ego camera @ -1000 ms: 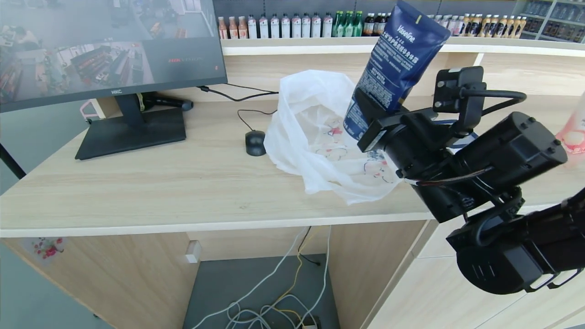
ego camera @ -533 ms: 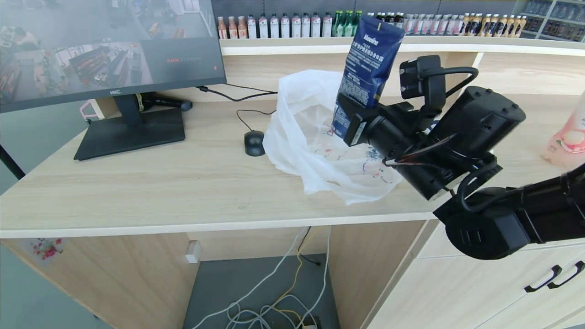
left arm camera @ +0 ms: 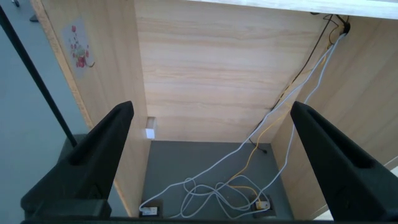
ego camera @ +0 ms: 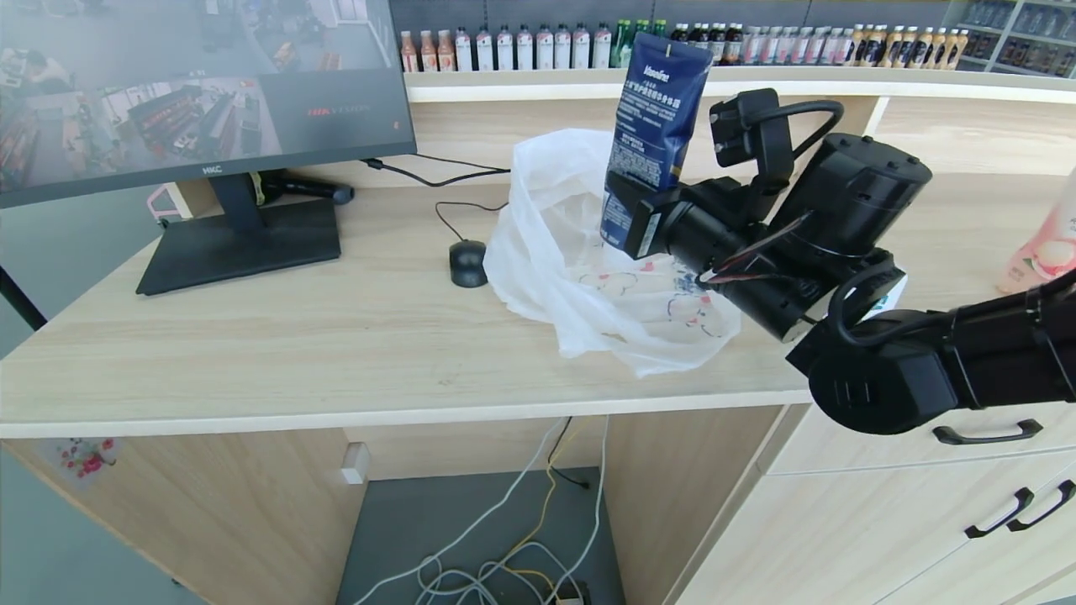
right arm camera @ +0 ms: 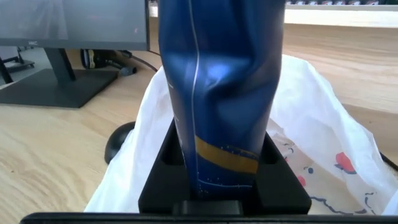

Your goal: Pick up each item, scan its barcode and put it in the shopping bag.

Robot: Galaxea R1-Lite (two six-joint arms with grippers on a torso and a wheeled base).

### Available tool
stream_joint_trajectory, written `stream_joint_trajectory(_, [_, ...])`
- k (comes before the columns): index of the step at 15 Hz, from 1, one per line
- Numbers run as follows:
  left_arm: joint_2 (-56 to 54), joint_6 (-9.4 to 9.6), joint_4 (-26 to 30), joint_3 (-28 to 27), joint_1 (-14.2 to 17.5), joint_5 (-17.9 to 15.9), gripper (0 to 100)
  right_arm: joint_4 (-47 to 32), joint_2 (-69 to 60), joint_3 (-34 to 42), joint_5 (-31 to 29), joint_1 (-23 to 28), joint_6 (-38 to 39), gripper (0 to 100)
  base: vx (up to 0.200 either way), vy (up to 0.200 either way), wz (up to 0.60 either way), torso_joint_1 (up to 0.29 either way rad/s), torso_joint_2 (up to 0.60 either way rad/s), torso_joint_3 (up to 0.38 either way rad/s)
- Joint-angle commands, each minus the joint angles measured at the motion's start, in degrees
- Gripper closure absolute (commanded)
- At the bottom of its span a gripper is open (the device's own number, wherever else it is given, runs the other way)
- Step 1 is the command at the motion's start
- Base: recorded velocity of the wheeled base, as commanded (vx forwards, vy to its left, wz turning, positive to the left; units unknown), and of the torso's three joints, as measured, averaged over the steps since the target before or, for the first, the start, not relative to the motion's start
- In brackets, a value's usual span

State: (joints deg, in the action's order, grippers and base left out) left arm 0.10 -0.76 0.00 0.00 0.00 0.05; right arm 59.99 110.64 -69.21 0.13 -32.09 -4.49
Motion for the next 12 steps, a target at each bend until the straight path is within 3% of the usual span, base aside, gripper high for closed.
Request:
stream_joint_trajectory(1, [0.08, -0.04, 0.00, 0.00, 0.00, 0.04, 0, -0.49, 1.68, -2.69, 0.13, 0.09, 0.00, 100, 0.000, 0.000, 0.00, 0.000, 0.00, 0.000])
stream_joint_trajectory(8, [-0.01, -0.04, 0.00, 0.00, 0.00, 0.04, 0, -3.92, 4.32, -7.52, 2.50, 0.18, 0.00, 100, 0.000, 0.000, 0.00, 0.000, 0.00, 0.000])
stream_joint_trajectory(12, [-0.01, -0.04, 0.00, 0.00, 0.00, 0.04, 0, -7.26, 8.63, -14.73, 3.56, 0.62, 0.09, 100, 0.000, 0.000, 0.00, 0.000, 0.00, 0.000])
